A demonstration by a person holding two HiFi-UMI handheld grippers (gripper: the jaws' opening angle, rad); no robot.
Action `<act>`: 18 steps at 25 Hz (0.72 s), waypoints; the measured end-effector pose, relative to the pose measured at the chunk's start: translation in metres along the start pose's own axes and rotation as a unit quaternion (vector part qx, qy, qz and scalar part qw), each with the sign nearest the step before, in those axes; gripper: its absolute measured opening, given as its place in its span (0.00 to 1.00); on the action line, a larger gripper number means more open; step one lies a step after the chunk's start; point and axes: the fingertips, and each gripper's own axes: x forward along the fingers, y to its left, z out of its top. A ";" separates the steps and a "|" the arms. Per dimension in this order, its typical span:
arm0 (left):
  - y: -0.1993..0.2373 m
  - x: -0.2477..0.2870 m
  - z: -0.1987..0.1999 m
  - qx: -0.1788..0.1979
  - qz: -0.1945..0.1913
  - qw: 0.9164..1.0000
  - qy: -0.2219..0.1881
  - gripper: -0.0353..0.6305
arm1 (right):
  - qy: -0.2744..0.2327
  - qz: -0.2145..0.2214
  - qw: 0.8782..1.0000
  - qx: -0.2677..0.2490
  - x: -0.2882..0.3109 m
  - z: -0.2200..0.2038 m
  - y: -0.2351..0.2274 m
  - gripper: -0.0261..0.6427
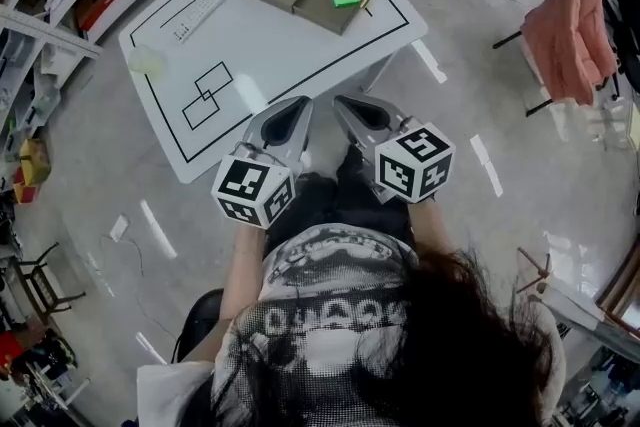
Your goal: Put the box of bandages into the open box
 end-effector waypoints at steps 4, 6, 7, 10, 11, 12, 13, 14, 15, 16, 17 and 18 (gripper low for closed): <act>-0.004 -0.022 -0.011 0.003 -0.008 1.000 -0.001 0.05 | 0.000 -0.008 1.000 0.000 -0.003 -0.018 0.018 0.03; -0.006 -0.029 -0.015 0.004 -0.012 1.000 -0.002 0.05 | 0.000 -0.010 1.000 -0.003 -0.005 -0.024 0.024 0.03; -0.006 -0.032 -0.016 0.004 -0.015 1.000 -0.003 0.05 | -0.001 -0.012 1.000 -0.004 -0.005 -0.026 0.026 0.03; -0.008 -0.037 -0.017 0.006 -0.021 1.000 -0.003 0.05 | -0.002 -0.017 1.000 -0.007 -0.006 -0.028 0.031 0.03; -0.009 -0.039 -0.017 0.006 -0.023 1.000 -0.003 0.05 | -0.002 -0.018 1.000 -0.008 -0.007 -0.028 0.032 0.03; -0.010 -0.040 -0.017 0.006 -0.025 1.000 -0.003 0.05 | -0.002 -0.020 1.000 -0.009 -0.009 -0.028 0.033 0.03; -0.011 -0.040 -0.016 0.007 -0.027 1.000 -0.004 0.05 | -0.002 -0.021 1.000 -0.010 -0.010 -0.028 0.034 0.03; -0.012 -0.041 -0.016 0.007 -0.028 1.000 -0.004 0.05 | -0.003 -0.022 1.000 -0.011 -0.011 -0.027 0.034 0.03; -0.012 -0.041 -0.016 0.007 -0.030 1.000 -0.006 0.05 | -0.004 -0.023 1.000 -0.012 -0.011 -0.027 0.034 0.03; -0.012 -0.041 -0.015 0.007 -0.031 0.999 -0.007 0.05 | -0.005 -0.024 1.000 -0.012 -0.011 -0.026 0.034 0.03; -0.012 -0.041 -0.015 0.007 -0.032 0.999 -0.008 0.05 | -0.006 -0.026 1.000 -0.013 -0.011 -0.025 0.034 0.03; -0.012 -0.041 -0.015 0.006 -0.033 0.999 -0.008 0.05 | -0.006 -0.027 1.000 -0.013 -0.010 -0.025 0.033 0.03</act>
